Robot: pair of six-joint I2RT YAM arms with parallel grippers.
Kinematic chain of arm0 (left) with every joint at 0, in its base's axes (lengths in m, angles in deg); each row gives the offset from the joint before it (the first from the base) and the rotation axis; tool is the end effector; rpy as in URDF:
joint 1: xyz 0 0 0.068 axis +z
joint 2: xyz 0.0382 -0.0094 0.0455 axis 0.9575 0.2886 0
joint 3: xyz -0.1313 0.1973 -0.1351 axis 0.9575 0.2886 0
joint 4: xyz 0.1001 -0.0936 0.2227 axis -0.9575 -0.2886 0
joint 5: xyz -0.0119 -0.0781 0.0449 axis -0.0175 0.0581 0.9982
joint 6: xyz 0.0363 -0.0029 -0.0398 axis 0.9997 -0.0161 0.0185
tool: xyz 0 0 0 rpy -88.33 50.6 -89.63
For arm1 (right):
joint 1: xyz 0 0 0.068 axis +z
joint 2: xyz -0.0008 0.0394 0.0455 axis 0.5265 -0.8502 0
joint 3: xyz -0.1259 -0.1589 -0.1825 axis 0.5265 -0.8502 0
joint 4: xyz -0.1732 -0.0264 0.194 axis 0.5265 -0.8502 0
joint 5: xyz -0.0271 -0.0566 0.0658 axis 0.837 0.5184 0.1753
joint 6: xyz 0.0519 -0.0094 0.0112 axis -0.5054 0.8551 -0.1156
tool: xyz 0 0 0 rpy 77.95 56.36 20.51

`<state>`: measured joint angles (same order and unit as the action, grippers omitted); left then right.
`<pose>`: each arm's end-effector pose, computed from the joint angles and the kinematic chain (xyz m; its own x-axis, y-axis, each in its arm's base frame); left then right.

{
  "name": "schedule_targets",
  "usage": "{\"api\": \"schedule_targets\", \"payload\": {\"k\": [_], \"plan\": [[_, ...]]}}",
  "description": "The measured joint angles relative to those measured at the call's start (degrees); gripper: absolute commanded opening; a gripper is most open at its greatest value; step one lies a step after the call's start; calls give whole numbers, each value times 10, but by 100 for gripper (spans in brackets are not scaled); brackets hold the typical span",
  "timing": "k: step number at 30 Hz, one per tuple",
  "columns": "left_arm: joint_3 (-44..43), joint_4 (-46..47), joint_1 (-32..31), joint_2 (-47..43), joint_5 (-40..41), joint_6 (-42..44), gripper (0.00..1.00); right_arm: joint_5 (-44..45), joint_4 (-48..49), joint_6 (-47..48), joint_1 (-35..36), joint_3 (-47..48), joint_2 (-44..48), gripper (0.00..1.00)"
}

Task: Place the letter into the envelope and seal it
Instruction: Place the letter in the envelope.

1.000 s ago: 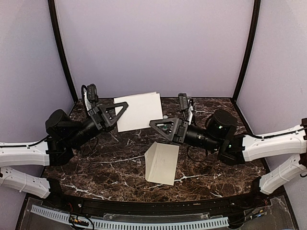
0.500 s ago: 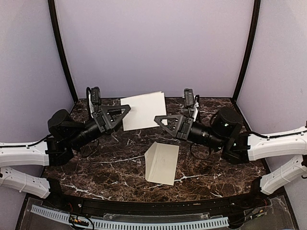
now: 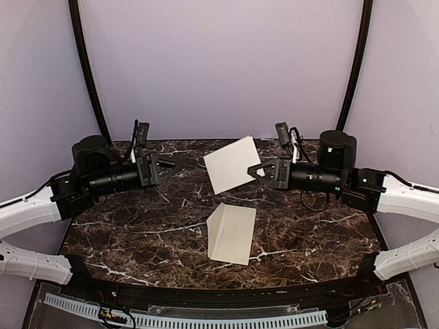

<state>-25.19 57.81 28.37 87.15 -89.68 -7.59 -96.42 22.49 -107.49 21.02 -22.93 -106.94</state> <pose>0.1584 -0.1726 0.3321 -0.6171 -0.3154 -0.7209 0.6345 0.3424 -0.6929 0.1514 0.2128 0.3346 -0.6493 0.1881 -0.7369 -0.6451 0.3769 0.6647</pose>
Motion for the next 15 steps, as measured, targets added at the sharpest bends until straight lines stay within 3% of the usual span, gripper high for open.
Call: {"api": "schedule_targets", "payload": {"k": [6, 15], "plan": [[-101, -106, 3, 46, -81, 105, 78, -113, -96, 42, -11, 22, -30, 0], [-128, -174, -11, 115, -210, 191, 79, -273, -149, 95, -5, 38, -56, 0]]}}
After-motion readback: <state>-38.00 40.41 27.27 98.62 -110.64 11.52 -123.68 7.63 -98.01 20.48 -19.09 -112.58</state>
